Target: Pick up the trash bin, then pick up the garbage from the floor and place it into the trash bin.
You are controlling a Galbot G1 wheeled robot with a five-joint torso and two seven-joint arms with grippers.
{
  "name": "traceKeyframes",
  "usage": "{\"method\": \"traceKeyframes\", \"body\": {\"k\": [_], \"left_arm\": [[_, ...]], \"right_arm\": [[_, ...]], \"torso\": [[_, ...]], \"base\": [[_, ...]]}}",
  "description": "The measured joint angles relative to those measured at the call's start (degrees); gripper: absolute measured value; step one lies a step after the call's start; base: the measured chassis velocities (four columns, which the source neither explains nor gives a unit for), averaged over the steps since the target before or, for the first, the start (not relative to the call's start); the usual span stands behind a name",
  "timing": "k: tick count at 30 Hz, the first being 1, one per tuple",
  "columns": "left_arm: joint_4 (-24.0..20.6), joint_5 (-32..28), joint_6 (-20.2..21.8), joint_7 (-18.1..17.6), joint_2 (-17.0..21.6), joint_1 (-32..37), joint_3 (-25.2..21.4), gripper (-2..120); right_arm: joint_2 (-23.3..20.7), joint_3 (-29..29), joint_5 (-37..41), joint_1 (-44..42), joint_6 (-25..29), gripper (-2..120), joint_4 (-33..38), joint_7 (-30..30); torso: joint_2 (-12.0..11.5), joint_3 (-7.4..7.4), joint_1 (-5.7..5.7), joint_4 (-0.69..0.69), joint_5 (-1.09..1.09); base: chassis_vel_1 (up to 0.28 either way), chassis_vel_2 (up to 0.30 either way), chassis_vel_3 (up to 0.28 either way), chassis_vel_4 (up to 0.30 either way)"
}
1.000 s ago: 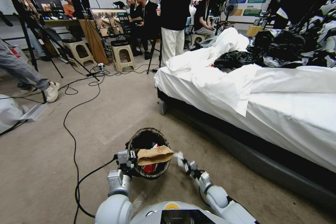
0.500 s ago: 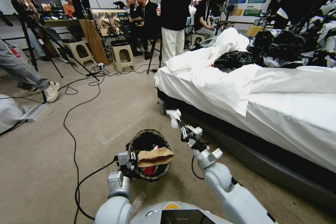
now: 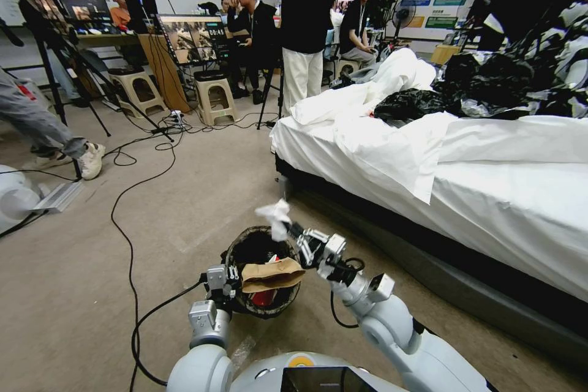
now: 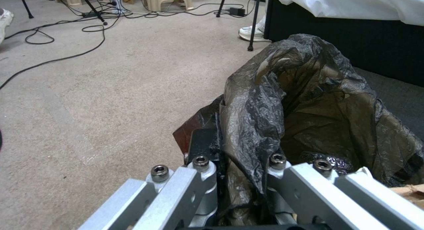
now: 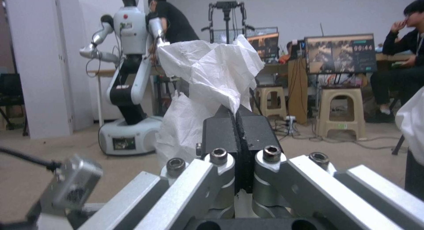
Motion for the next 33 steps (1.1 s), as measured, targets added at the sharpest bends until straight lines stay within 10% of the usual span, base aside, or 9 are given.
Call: {"method": "traceKeyframes", "body": {"k": [33], "left_arm": [[-0.88,0.34,-0.11,-0.19,0.02,1.21,2.49,6]], "right_arm": [[4.03,-4.51,-0.57,7.05,0.26,0,-14.00,1.48]], "torso": [[0.00,0.00,0.00,0.00,0.00]], "base": [[0.000,0.000,0.000,0.000]]}}
